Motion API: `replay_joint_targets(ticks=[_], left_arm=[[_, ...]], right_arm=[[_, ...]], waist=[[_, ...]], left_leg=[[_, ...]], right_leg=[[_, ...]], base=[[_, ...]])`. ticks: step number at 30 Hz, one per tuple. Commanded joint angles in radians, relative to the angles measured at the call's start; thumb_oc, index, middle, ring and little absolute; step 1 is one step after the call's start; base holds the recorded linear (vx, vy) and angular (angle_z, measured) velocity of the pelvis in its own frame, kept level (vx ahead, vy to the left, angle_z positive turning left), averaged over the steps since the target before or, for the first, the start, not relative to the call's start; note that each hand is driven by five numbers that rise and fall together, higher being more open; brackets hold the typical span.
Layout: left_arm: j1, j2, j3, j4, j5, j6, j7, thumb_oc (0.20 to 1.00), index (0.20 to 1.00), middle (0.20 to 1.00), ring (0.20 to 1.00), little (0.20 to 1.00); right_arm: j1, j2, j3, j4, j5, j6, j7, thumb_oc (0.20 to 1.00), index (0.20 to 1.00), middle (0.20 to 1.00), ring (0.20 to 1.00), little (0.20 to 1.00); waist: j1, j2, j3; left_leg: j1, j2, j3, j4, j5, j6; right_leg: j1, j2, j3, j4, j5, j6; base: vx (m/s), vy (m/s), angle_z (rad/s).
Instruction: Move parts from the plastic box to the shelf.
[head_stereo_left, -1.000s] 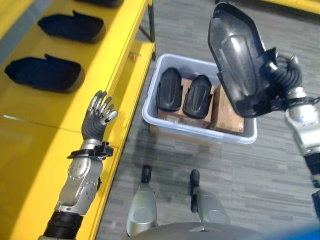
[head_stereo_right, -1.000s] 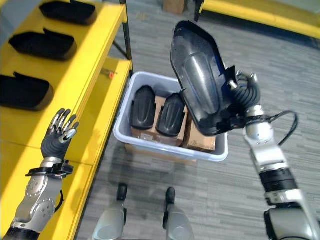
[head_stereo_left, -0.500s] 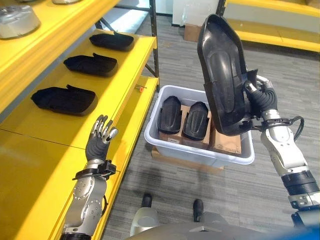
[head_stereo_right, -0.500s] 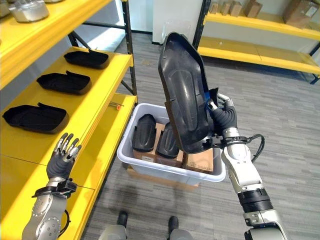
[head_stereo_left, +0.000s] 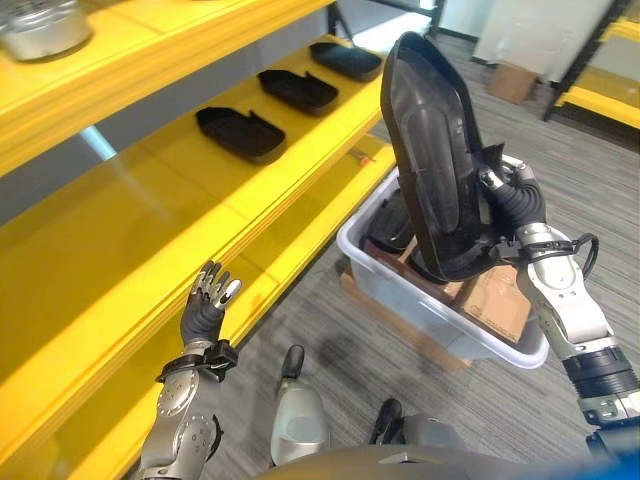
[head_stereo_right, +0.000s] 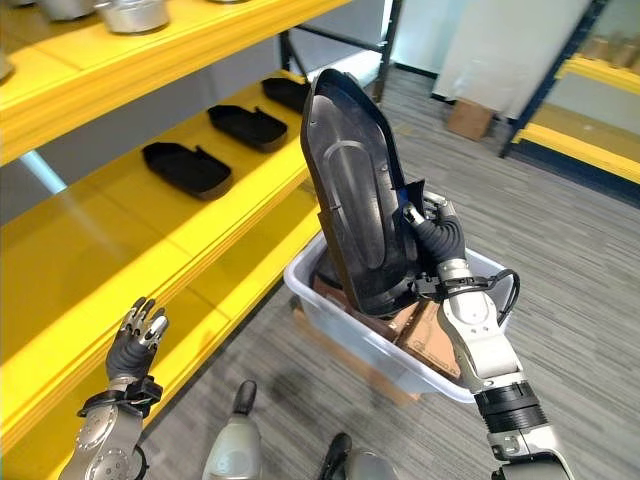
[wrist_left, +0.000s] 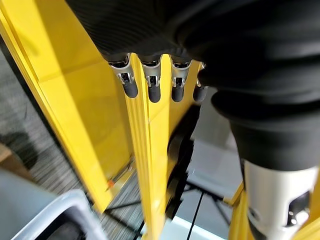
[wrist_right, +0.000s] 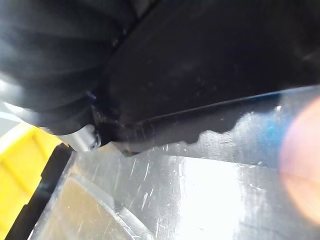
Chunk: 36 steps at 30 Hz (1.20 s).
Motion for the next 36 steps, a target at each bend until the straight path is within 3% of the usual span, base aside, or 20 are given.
replay_joint_targets(ticks=[1,2,5,7,12,15,17,18,21,22,25,29,30,32,33,34,35,36], left_arm=[[-0.031,0.037,-0.004,-0.051,0.021,-0.054,-0.012,1.000,1.000,1.000,1.000,1.000],[-0.033,0.037,-0.009,-0.050,0.020,-0.052,-0.016,1.000,1.000,1.000,1.000,1.000],[-0.030,0.032,-0.013,-0.055,0.022,-0.052,-0.010,1.000,1.000,1.000,1.000,1.000],[-0.032,0.030,-0.012,-0.050,0.024,-0.051,-0.009,1.000,1.000,1.000,1.000,1.000],[-0.047,0.036,-0.008,-0.050,0.030,-0.061,0.005,1.000,1.000,1.000,1.000,1.000],[-0.060,0.045,0.000,-0.057,0.037,-0.071,0.020,1.000,1.000,1.000,1.000,1.000],[-0.064,0.047,0.001,-0.055,0.037,-0.074,0.025,1.000,1.000,1.000,1.000,1.000],[-0.074,0.047,-0.001,-0.060,0.034,-0.083,0.037,1.000,1.000,1.000,1.000,1.000],[-0.083,0.056,-0.001,-0.067,0.036,-0.090,0.049,1.000,1.000,1.000,1.000,1.000],[-0.095,0.076,0.002,-0.075,0.037,-0.102,0.060,1.000,1.000,1.000,1.000,1.000],[-0.107,0.085,0.004,-0.071,0.035,-0.107,0.069,1.000,1.000,1.000,1.000,1.000],[-0.132,0.107,0.000,-0.069,0.049,-0.117,0.084,1.000,1.000,1.000,1.000,1.000],[-0.140,0.117,-0.005,-0.071,0.055,-0.119,0.087,1.000,1.000,1.000,1.000,1.000],[-0.160,0.129,-0.012,-0.058,0.064,-0.119,0.086,1.000,1.000,1.000,1.000,1.000],[-0.175,0.132,-0.023,-0.049,0.063,-0.122,0.085,1.000,1.000,1.000,1.000,1.000],[-0.178,0.132,-0.025,-0.049,0.066,-0.122,0.085,1.000,1.000,1.000,1.000,1.000],[-0.196,0.129,-0.023,-0.053,0.074,-0.127,0.087,1.000,1.000,1.000,1.000,1.000],[-0.207,0.128,-0.028,-0.047,0.072,-0.131,0.087,1.000,1.000,1.000,1.000,1.000]], right_arm=[[-0.073,-0.008,-0.079,-0.064,-0.001,-0.087,-0.031,0.200,0.200,0.200,0.200,0.200],[-0.061,-0.011,-0.088,-0.074,-0.004,-0.089,-0.032,0.200,0.200,0.200,0.200,0.200],[-0.042,0.002,-0.105,-0.082,-0.019,-0.094,-0.040,0.200,0.200,0.200,0.200,0.200],[-0.028,0.016,-0.114,-0.086,-0.025,-0.093,-0.044,0.200,0.200,0.200,0.200,0.200],[-0.009,0.058,-0.116,-0.092,-0.050,-0.092,-0.055,0.200,0.200,0.200,0.200,0.200],[-0.025,0.090,-0.092,-0.074,-0.060,-0.085,-0.059,0.200,0.200,0.200,0.200,0.200],[-0.032,0.094,-0.088,-0.068,-0.062,-0.084,-0.061,0.200,0.200,0.200,0.200,0.200],[-0.052,0.100,-0.071,-0.057,-0.069,-0.077,-0.065,0.200,0.200,0.200,0.200,0.200],[-0.082,0.112,-0.057,-0.046,-0.069,-0.076,-0.073,0.200,0.200,0.200,0.200,0.200],[-0.115,0.124,-0.042,-0.044,-0.102,-0.070,-0.087,0.200,0.200,0.200,0.200,0.200],[-0.119,0.137,-0.037,-0.038,-0.100,-0.071,-0.089,0.200,0.200,0.200,0.200,0.200],[-0.110,0.158,-0.032,-0.047,-0.108,-0.069,-0.091,0.200,0.200,0.200,0.200,0.200],[-0.116,0.162,-0.026,-0.046,-0.111,-0.070,-0.095,0.200,0.200,0.200,0.200,0.200],[-0.115,0.164,-0.032,-0.045,-0.110,-0.074,-0.098,0.200,0.200,0.200,0.200,0.200],[-0.119,0.167,-0.029,-0.044,-0.107,-0.077,-0.099,0.200,0.200,0.200,0.200,0.200],[-0.127,0.166,-0.023,-0.041,-0.106,-0.073,-0.097,0.200,0.200,0.200,0.200,0.200],[-0.155,0.163,-0.011,-0.024,-0.090,-0.072,-0.095,0.200,0.200,0.200,0.200,0.200],[-0.160,0.160,-0.010,-0.022,-0.084,-0.073,-0.093,0.200,0.200,0.200,0.200,0.200]], waist=[[-0.032,0.014,-0.044],[-0.036,0.014,-0.051],[-0.035,0.025,-0.058],[-0.030,0.022,-0.063],[-0.001,-0.010,-0.088],[0.024,-0.034,-0.109],[0.028,-0.040,-0.113],[0.045,-0.057,-0.119],[0.062,-0.074,-0.119],[0.079,-0.085,-0.112],[0.087,-0.091,-0.110],[0.063,-0.073,-0.088],[0.047,-0.063,-0.077],[0.024,-0.043,-0.067],[0.006,-0.025,-0.065],[0.001,-0.020,-0.060],[-0.028,-0.005,-0.039],[-0.040,-0.007,-0.032]], left_leg=[[-0.025,0.045,-0.048,-0.068,0.192,-0.088],[-0.014,0.043,-0.035,-0.074,0.167,-0.096],[-0.018,0.034,-0.041,-0.095,0.189,-0.105],[-0.017,0.021,-0.042,-0.088,0.171,-0.100],[-0.040,-0.022,-0.036,-0.030,0.109,-0.092],[-0.048,-0.056,-0.030,-0.019,0.070,-0.084],[-0.053,-0.066,-0.027,-0.015,0.062,-0.082],[-0.068,-0.097,-0.027,-0.003,0.039,-0.070],[-0.092,-0.132,-0.029,0.022,0.010,-0.050],[-0.123,-0.172,-0.032,0.066,-0.031,-0.027],[-0.134,-0.201,-0.037,0.089,-0.064,-0.003],[-0.086,-0.275,-0.068,0.057,-0.077,0.062],[-0.071,-0.287,-0.087,0.043,-0.075,0.073],[-0.049,-0.308,-0.115,0.016,-0.052,0.092],[-0.034,-0.304,-0.138,-0.003,-0.043,0.093],[-0.018,-0.306,-0.146,-0.008,-0.047,0.093],[0.023,-0.312,-0.189,-0.026,-0.050,0.087],[0.033,-0.316,-0.210,-0.030,-0.052,0.081]], right_leg=[[0.030,-0.019,0.059,0.021,-0.085,0.073],[0.051,-0.027,0.051,0.024,-0.110,0.084],[0.080,-0.040,0.017,0.020,-0.117,0.085],[0.103,-0.055,0.007,0.009,-0.112,0.094],[0.167,-0.096,-0.013,-0.059,-0.083,0.123],[0.199,-0.127,-0.023,-0.129,-0.036,0.160],[0.202,-0.135,-0.025,-0.138,-0.025,0.167],[0.213,-0.166,-0.042,-0.159,0.019,0.192],[0.207,-0.204,-0.050,-0.154,0.069,0.219],[0.197,-0.244,-0.054,-0.138,0.121,0.239],[0.184,-0.278,-0.049,-0.103,0.163,0.249],[0.102,-0.341,0.055,0.105,0.312,0.236],[0.070,-0.325,0.110,0.154,0.334,0.230],[-0.006,-0.263,0.214,0.208,0.323,0.200],[-0.072,-0.195,0.288,0.204,0.271,0.176],[-0.097,-0.178,0.305,0.200,0.247,0.171],[-0.176,-0.119,0.387,0.107,0.204,0.168],[-0.184,-0.095,0.434,0.043,0.190,0.176]], base=[[0.09,-0.011,0.90],[0.12,-0.005,0.84],[0.12,0.079,0.61],[0.09,0.095,0.40],[0.16,0.109,0.21],[0.18,0.179,0.08],[0.14,0.142,0.00],[0.17,0.183,0.12],[0.16,0.211,0.16],[0.13,0.230,0.37],[0.11,0.212,0.18],[0.14,0.282,0.36],[0.07,0.263,0.57],[0.07,0.152,0.53],[0.14,0.050,0.62],[0.19,-0.054,0.91],[0.20,-0.116,0.35],[0.14,-0.132,0.25]])
